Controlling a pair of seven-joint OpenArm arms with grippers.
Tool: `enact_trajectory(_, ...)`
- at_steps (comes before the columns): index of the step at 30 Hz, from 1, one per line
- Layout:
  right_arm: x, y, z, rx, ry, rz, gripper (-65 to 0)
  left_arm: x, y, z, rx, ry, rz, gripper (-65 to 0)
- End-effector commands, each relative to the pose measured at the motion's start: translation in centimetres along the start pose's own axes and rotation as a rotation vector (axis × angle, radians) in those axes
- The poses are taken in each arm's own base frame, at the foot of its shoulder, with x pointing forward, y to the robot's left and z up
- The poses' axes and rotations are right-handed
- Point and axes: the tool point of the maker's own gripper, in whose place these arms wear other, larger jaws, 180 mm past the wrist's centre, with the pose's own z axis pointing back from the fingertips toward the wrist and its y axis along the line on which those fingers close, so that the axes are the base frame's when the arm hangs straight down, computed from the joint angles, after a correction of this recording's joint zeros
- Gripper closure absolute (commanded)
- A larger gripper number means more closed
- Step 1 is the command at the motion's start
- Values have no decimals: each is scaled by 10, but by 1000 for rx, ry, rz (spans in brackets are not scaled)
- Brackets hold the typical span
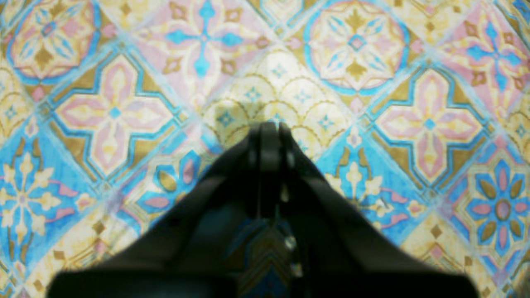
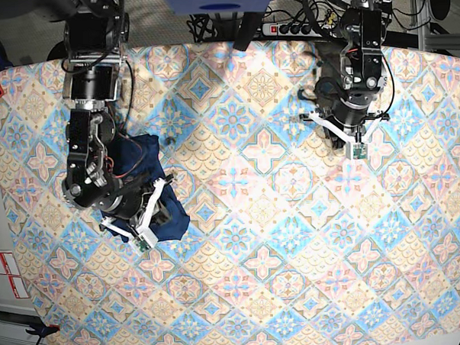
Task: Fold the T-shirt properly
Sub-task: 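Press and square the bundle's edges with the right gripper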
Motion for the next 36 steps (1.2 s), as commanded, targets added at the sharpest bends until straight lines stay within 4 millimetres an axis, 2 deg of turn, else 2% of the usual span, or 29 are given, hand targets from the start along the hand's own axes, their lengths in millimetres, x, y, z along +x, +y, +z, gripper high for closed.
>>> enact_trajectory(1, -1, -5, 4, -11, -11, -7, 0, 15, 1, 2, -1, -49, -5, 0)
enact_trajectory(3, -9, -19, 10, -39, -5, -34, 0, 15, 1, 2, -1, -50, -5, 0)
enact_trajectory(8, -50, -36, 7, -45, 80, -107, 0, 16, 0, 2, -1, -52, -5, 0)
enact_trajectory(15, -55, -56, 15, -82, 60, -108, 0, 16, 1, 2, 0, -52, -8, 0)
enact_trajectory(20, -68, -45, 10, -56, 85, -120, 0, 16, 0, 2, -3, -51, -6, 0)
enact_trajectory(26, -85, -13, -13, 28, 127, -172, 0, 17, 0, 2, -2, -55, -4, 0)
enact_trajectory(32, -84, 1, -22, 59, 108, -202, 0, 16, 0, 2, -2, -53, -4, 0)
enact_trajectory(36, -79, 0, -21, 54, 98, -192, 0, 16, 1, 2, -1, -53, -6, 0)
